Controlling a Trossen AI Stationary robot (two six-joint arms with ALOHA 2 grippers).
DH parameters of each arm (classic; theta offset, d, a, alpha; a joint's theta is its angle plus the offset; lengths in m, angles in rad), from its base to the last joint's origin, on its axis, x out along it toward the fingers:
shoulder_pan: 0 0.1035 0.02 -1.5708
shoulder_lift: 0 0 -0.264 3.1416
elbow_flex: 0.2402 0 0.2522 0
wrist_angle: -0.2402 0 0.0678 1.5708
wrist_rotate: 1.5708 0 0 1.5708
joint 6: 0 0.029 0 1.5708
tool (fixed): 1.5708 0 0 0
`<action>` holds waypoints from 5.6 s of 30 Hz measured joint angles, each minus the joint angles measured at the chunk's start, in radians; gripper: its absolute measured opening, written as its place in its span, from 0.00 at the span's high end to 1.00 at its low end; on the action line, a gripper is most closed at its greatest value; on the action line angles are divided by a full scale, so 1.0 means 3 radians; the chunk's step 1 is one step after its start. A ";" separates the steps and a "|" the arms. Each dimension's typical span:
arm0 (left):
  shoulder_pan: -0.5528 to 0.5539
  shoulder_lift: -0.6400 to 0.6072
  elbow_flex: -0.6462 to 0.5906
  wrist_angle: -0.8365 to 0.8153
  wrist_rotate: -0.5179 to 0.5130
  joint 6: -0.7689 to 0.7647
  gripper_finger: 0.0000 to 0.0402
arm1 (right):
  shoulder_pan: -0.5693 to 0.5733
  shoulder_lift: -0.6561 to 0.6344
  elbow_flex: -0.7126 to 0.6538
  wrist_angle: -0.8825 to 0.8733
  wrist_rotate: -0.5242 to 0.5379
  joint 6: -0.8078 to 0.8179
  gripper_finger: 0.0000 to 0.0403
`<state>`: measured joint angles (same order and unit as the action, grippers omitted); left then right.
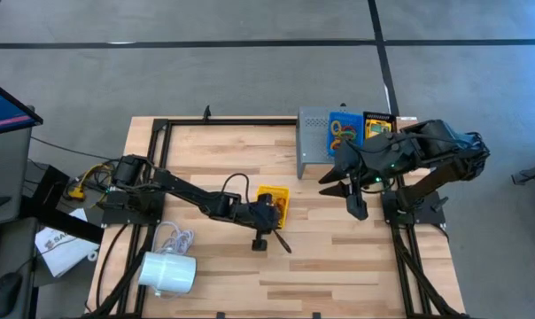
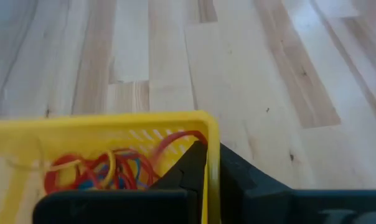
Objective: Pick & Place Office Desk Supplies
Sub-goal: Put the yellow bin with the colored rubber band on the shelf
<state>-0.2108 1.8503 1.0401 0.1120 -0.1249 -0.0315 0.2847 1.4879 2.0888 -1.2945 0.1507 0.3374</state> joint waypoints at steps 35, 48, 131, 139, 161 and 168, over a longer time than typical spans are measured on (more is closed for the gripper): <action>0.0228 -0.1401 -0.0017 -0.1111 0.0414 0.0151 0.45 | 0.0028 0.0486 -0.0001 0.0055 -0.0518 -0.0230 0.70; 0.0288 -0.0646 -0.0024 -0.0958 0.0495 -0.0010 0.44 | 0.0156 0.0433 0.0003 0.0334 -0.0413 0.0153 0.70; -0.0718 -0.4138 -0.0731 -0.2184 -0.0554 -0.1292 0.56 | -0.0279 0.2630 -0.0179 0.0474 -0.0569 -0.0226 0.70; -0.0718 -0.4138 -0.0731 -0.2192 -0.0553 -0.1305 0.56 | -0.0280 0.2636 -0.0440 0.0691 -0.0680 -0.0225 0.70; -0.0718 -0.4138 -0.0731 -0.2182 -0.0553 -0.1320 0.56 | -0.0361 0.2953 -0.0434 0.0774 -0.0693 -0.0393 0.91; -0.0718 -0.4138 -0.0731 -0.2182 -0.0555 -0.1316 0.56 | -0.0342 0.2931 -0.0423 0.0650 -0.0672 -0.0465 0.99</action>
<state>-0.4263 0.6090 0.8207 -0.5426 -0.2913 -0.4262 0.1822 2.3672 1.9618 -1.0997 -0.0509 0.1978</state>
